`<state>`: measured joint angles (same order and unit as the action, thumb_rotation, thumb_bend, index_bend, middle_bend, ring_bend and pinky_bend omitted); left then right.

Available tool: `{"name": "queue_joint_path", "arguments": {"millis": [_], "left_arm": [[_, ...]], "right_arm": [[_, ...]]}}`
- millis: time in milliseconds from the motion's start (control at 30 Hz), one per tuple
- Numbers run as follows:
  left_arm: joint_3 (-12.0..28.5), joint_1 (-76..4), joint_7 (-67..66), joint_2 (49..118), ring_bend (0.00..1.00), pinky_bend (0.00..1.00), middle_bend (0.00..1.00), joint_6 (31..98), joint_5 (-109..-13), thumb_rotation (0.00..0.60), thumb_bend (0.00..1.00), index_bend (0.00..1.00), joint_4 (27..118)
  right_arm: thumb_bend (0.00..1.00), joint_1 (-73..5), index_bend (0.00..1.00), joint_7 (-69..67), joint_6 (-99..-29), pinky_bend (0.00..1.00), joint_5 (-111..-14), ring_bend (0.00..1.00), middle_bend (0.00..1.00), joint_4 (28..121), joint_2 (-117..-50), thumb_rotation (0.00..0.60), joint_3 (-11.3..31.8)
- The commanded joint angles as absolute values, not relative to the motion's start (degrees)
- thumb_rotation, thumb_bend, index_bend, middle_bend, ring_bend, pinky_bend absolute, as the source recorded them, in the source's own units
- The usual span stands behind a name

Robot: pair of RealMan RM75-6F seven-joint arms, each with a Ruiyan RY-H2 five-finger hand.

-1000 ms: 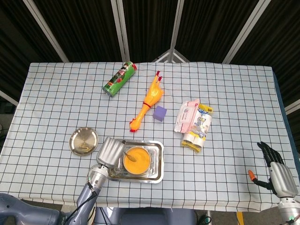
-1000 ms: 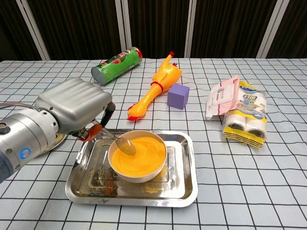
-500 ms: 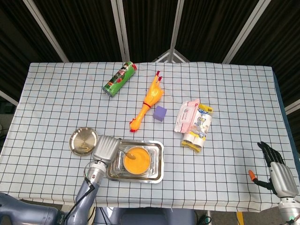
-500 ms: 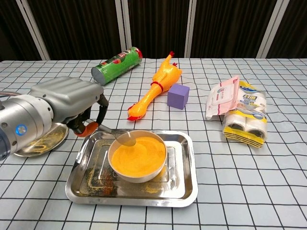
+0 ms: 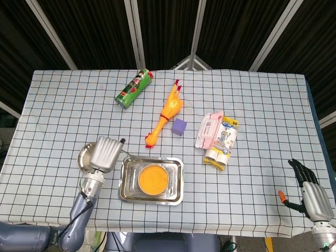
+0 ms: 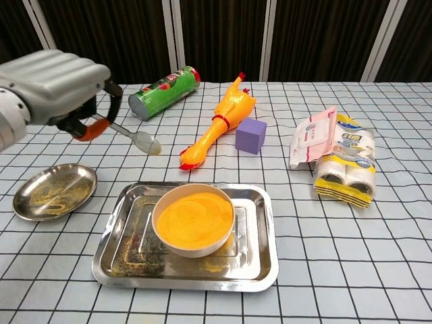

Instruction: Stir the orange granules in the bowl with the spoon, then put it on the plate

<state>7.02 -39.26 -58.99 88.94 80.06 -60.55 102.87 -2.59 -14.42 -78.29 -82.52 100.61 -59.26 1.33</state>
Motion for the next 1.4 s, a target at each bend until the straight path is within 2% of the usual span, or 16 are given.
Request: {"name": "queue_joint_path", "arguments": {"millis": [33, 300, 633, 900, 1133, 1400], "left_arm": [[5.54, -36.66, -54.22, 84.69, 1.0, 0.99, 1.0, 79.8, -60.63, 0.6, 0.77, 0.83, 99.97], [4.72, -32.7, -45.16, 81.34, 1.0, 0.99, 1.0, 75.19, -55.2, 0.6, 0.75, 0.82, 93.61], [3.88, -32.22, -42.14, 84.72, 1.0, 0.99, 1.0, 71.29, -55.34, 0.6, 0.73, 0.81, 84.36], [-0.46, -33.16, -44.71, 91.37, 1.0, 0.99, 1.0, 75.87, -69.11, 0.6, 0.73, 0.81, 70.28], [-2.73, -32.94, -45.04, 96.79, 1.0, 0.99, 1.0, 81.63, -79.21, 0.6, 0.73, 0.81, 57.2], [-4.15, -30.99, -40.34, 100.64, 1.0, 0.99, 1.0, 83.21, -83.98, 0.6, 0.73, 0.81, 47.22]], "right_arm": [[0.4, -2.63, 0.0, -14.49, -78.13, 0.0, -82.45, 0.0, 0.0, 100.71, -59.16, 0.6, 1.3], [0.4, -2.72, 0.0, -14.07, -77.94, 0.0, -82.38, 0.0, 0.0, 100.94, -59.18, 0.6, 1.26], [0.4, -2.69, 0.0, -13.97, -77.87, 0.0, -82.15, 0.0, 0.0, 101.07, -59.17, 0.6, 1.27], [0.4, -2.7, 0.0, -14.47, -77.87, 0.0, -82.27, 0.0, 0.0, 101.0, -59.07, 0.6, 1.29], [0.41, -2.72, 0.0, -14.82, -77.81, 0.0, -82.35, 0.0, 0.0, 100.99, -59.01, 0.6, 1.29], [0.4, -2.75, 0.0, -14.75, -77.76, 0.0, -82.38, 0.0, 0.0, 101.04, -59.02, 0.6, 1.26]]}}
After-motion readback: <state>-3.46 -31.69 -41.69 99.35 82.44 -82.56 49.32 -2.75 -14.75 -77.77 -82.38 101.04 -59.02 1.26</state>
